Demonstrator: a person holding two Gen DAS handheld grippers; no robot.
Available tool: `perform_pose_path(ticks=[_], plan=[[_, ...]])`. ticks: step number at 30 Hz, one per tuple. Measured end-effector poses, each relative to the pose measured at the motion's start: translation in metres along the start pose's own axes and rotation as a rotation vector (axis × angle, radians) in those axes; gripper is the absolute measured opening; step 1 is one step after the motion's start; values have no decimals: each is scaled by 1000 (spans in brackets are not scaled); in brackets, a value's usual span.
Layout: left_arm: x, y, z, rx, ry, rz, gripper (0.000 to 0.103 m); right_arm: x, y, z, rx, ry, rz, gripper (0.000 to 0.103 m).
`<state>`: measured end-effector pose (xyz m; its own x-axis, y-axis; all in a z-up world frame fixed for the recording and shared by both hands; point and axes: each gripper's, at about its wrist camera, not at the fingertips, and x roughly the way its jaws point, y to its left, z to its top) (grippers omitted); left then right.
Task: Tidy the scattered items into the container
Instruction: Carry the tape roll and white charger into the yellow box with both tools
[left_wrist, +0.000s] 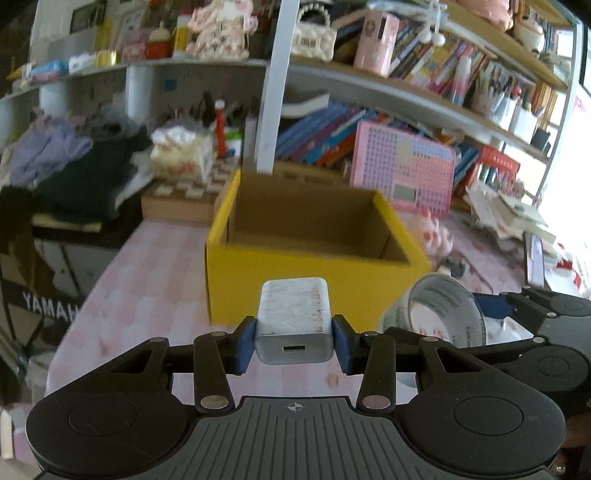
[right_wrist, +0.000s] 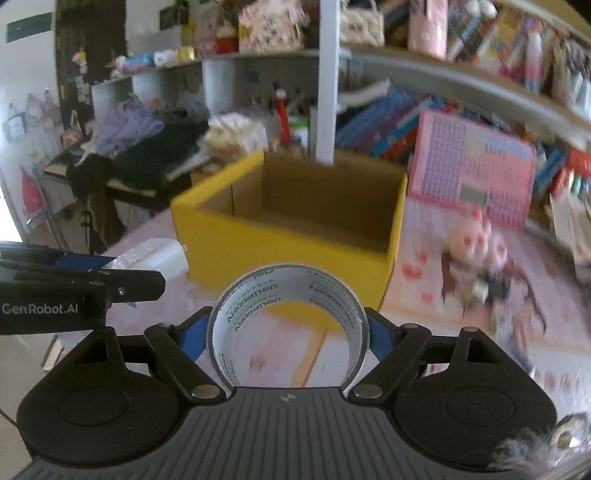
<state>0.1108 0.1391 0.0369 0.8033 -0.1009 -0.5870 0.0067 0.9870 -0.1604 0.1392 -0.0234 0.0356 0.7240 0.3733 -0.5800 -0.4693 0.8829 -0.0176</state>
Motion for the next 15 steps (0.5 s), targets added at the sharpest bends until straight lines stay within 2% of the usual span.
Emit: perform_pose_path(ticks=[9, 15], plan=[[32, -2, 57, 13, -82, 4, 42, 30, -27, 61, -52, -105, 25, 83], [87, -7, 87, 39, -39, -10, 42, 83, -46, 89, -175, -64, 59, 83]])
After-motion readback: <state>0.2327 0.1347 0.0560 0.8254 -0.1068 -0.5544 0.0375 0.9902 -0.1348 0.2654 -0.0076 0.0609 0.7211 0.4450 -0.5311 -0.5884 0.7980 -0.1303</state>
